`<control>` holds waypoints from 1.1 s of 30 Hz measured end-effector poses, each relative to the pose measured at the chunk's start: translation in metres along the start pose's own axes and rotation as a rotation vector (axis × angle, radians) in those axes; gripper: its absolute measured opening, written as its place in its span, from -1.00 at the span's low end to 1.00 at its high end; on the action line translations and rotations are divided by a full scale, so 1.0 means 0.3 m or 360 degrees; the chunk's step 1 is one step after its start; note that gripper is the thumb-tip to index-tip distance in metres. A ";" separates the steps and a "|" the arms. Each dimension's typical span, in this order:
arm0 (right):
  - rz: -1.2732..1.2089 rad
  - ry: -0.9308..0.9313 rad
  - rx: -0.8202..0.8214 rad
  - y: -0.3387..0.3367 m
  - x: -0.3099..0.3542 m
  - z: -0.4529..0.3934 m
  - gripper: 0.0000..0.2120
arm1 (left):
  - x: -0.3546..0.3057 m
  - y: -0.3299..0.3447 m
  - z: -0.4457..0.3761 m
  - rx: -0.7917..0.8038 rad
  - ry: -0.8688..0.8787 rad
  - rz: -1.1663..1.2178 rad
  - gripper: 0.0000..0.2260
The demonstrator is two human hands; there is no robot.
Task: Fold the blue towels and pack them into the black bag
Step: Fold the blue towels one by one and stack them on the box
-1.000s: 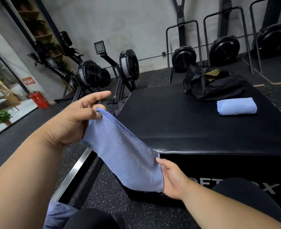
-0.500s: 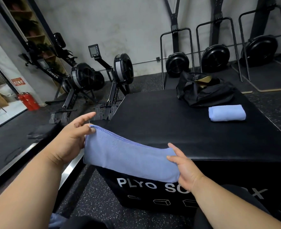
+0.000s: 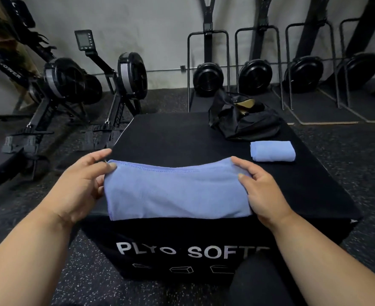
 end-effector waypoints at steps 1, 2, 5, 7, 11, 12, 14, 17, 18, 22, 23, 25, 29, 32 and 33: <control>0.0010 0.0000 -0.0032 -0.016 -0.003 -0.016 -0.48 | 0.011 -0.003 -0.031 -0.0028 0.0003 0.0004 -0.70; 0.0007 -0.0002 -0.0037 -0.025 -0.010 -0.035 -0.48 | 0.032 -0.009 -0.070 -0.0061 0.0003 -0.0009 -0.70; 0.0087 0.0075 0.0048 -0.006 -0.093 -0.132 -0.43 | 0.170 -0.036 -0.219 -0.0126 -0.0143 -0.0133 -0.73; 0.0374 0.0190 0.0068 0.027 -0.191 -0.209 -0.43 | 0.304 -0.058 -0.304 -0.0141 -0.0268 -0.0310 -0.67; 0.0803 0.0319 0.0044 0.080 -0.335 -0.312 -0.59 | 0.474 -0.105 -0.402 -0.0113 -0.0262 -0.0674 -0.63; 0.0811 0.0297 0.0029 0.090 -0.345 -0.330 -0.62 | 0.485 -0.108 -0.417 -0.0098 -0.0249 -0.0677 -0.65; 0.0771 0.0233 0.0008 0.109 -0.350 -0.358 -0.66 | 0.490 -0.098 -0.425 -0.0005 -0.0246 -0.0653 -0.62; 0.0791 0.0148 -0.0076 0.104 -0.338 -0.378 -0.72 | 0.485 -0.096 -0.408 0.0057 -0.0220 -0.0656 -0.61; 0.0809 0.0144 -0.0126 0.091 -0.331 -0.379 -0.73 | 0.490 -0.096 -0.401 0.0062 -0.0208 -0.0634 -0.62; 0.0982 -0.0004 -0.0202 0.078 -0.260 -0.377 -0.72 | 0.508 -0.108 -0.400 0.0068 -0.0138 -0.0666 -0.70; 0.0973 -0.0065 -0.0214 0.083 -0.236 -0.383 -0.71 | 0.510 -0.111 -0.401 0.0059 -0.0125 -0.0691 -0.73; 0.0871 -0.0145 -0.0245 0.093 -0.207 -0.410 -0.70 | 0.512 -0.116 -0.403 0.0023 -0.0089 -0.0736 -0.77; 0.0724 0.0027 -0.0131 0.138 -0.298 -0.506 -0.70 | 0.509 -0.129 -0.409 -0.0091 -0.0015 -0.0801 -0.85; 0.0697 0.0201 -0.0083 0.146 -0.381 -0.545 -0.74 | 0.506 -0.135 -0.401 -0.0132 -0.0006 -0.0832 -0.88; 0.0699 0.0219 -0.0077 0.147 -0.391 -0.553 -0.74 | 0.504 -0.139 -0.400 -0.0148 -0.0001 -0.0834 -0.89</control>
Point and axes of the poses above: each hand's wrist, its own z-axis away from the middle knuckle, its own y-axis out of the palm, x = y × z, the point moved 8 cm from there along -z, towards the middle knuckle, and after that the axes turned 9 degrees about z, right-handed, at the moved point
